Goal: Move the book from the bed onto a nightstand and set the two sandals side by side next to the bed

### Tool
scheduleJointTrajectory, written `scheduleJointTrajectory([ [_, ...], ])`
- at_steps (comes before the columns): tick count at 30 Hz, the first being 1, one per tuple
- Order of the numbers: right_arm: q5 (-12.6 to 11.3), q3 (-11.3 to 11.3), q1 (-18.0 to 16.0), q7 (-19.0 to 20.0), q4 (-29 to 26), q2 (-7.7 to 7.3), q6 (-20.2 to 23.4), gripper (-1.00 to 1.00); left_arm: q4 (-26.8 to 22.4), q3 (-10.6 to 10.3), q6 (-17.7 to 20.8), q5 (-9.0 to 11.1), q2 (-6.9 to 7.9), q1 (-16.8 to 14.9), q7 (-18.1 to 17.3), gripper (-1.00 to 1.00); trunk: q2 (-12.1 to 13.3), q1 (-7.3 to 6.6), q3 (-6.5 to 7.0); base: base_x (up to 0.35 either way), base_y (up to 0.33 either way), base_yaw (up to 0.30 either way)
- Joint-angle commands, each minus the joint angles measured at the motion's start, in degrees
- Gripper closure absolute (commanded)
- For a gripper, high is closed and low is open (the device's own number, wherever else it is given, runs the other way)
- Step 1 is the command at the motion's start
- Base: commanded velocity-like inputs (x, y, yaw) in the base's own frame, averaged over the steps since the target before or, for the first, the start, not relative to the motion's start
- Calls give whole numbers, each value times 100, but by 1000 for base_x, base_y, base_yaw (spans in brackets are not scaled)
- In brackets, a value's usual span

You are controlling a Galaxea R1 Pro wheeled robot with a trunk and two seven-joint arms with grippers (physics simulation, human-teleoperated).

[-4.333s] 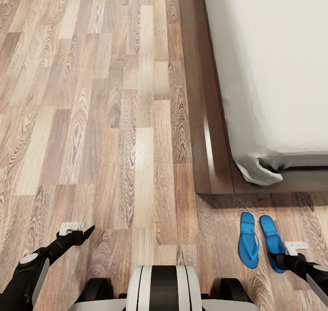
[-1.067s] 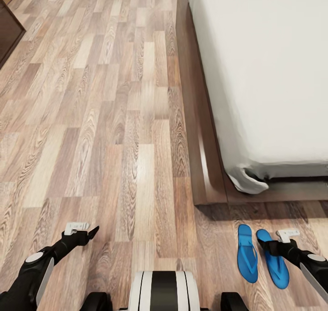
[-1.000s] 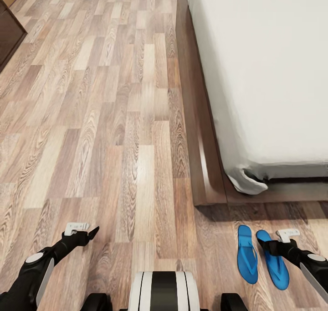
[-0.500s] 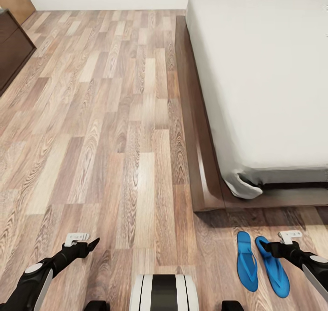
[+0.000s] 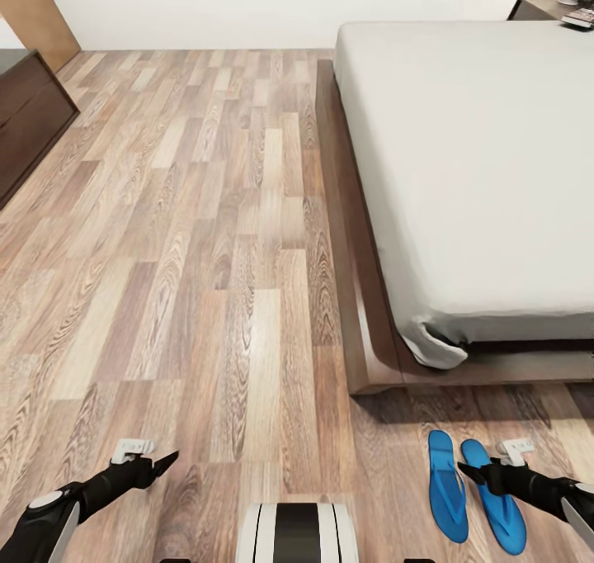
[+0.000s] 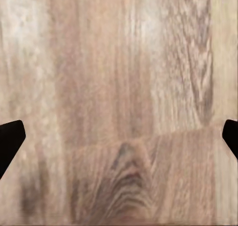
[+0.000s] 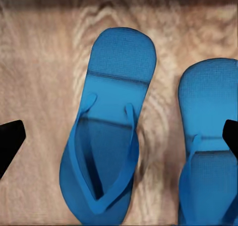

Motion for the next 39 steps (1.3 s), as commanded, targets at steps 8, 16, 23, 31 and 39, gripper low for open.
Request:
scheduleJointTrajectory([
  [8, -340, 25, -1, 1202, 409, -21, 45, -100, 486, 25, -22, -62, -4, 0, -726, -100, 9, -21, 174, 0, 0, 0],
  [16, -371, 25, -2, 1673, 656, -18, 45, -100, 937, 9, -236, -71, -40, -1, -772, -100, 20, -42, 352, 0, 0, 0],
  [23, -372, 29, -1, 2208, 893, -18, 45, -100, 1334, 6, -736, -70, -44, -1, -781, -100, 29, -60, 507, 0, 0, 0],
  [31, -365, 34, -1, 2185, 943, 1, 39, -100, 1372, -1, -777, -70, -51, -1, -783, -100, 40, -81, 684, 0, 0, 0],
  [39, -364, 39, -1, 2167, 949, 34, 36, -100, 1377, -1, -781, -73, -53, -1, -776, -100, 51, -101, 861, 0, 0, 0],
])
